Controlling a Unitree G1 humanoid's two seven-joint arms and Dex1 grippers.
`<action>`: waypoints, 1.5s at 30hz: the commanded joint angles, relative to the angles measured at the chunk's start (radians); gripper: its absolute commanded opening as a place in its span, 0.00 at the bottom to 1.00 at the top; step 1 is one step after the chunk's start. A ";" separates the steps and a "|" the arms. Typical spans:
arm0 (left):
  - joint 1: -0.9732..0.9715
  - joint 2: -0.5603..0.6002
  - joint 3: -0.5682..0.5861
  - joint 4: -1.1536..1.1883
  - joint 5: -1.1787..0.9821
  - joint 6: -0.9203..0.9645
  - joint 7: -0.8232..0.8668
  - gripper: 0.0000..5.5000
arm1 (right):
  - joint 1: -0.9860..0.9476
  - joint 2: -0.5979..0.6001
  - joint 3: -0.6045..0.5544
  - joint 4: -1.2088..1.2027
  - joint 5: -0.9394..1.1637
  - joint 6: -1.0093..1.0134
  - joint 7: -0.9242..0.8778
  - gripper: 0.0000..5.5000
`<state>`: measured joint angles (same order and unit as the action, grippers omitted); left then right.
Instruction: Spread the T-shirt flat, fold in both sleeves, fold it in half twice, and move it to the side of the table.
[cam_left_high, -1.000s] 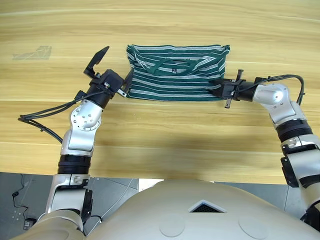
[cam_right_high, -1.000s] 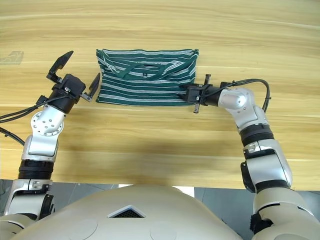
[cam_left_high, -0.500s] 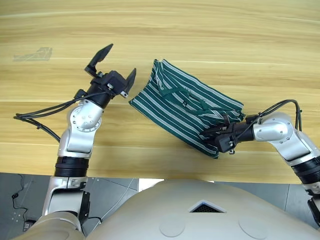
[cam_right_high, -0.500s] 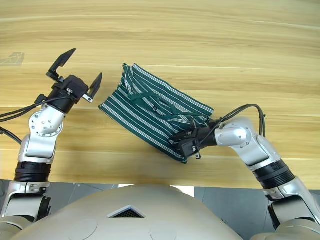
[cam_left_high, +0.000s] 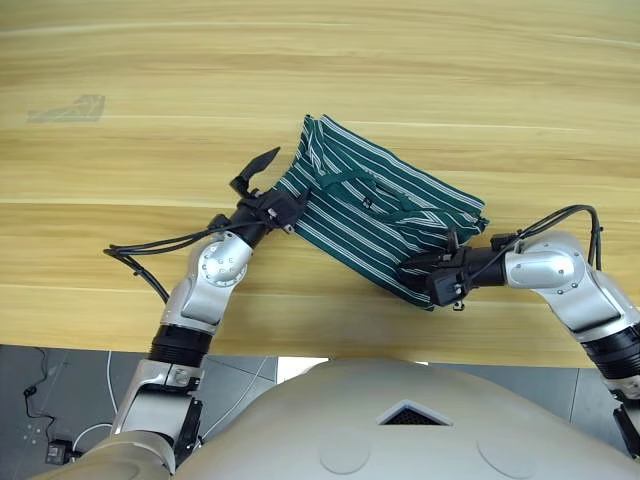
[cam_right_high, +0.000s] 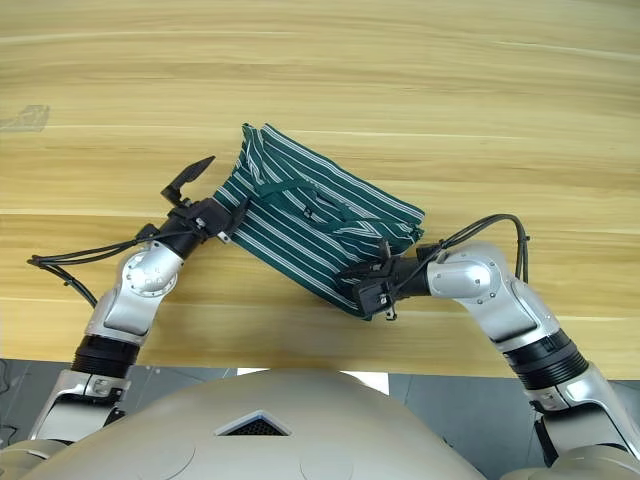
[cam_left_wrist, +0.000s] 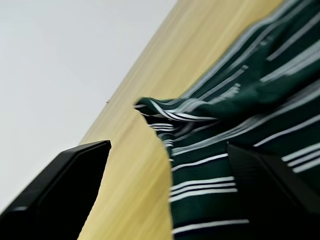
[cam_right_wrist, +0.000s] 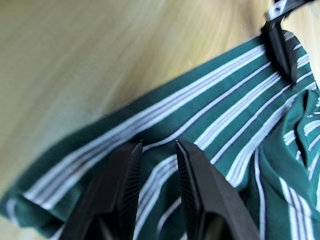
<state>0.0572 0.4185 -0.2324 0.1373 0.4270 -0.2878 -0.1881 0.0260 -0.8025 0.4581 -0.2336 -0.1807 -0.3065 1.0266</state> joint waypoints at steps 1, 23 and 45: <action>-0.055 -0.036 -0.035 0.096 0.027 0.007 0.025 0.78 | -0.003 -0.019 -0.022 -0.032 0.003 0.020 0.005 0.23; -0.043 -0.014 -0.054 0.092 0.054 -0.005 0.075 0.78 | 0.172 0.265 0.019 0.104 -0.042 0.042 -0.322 0.23; -0.045 -0.009 -0.059 0.107 0.062 -0.011 0.093 0.78 | 0.106 0.336 -0.053 0.250 -0.074 0.081 -0.462 0.23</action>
<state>-0.0052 0.3952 -0.2839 0.2268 0.4691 -0.3153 -0.0889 0.1244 -0.4511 0.3984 -0.0092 -0.2223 -0.2458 0.5657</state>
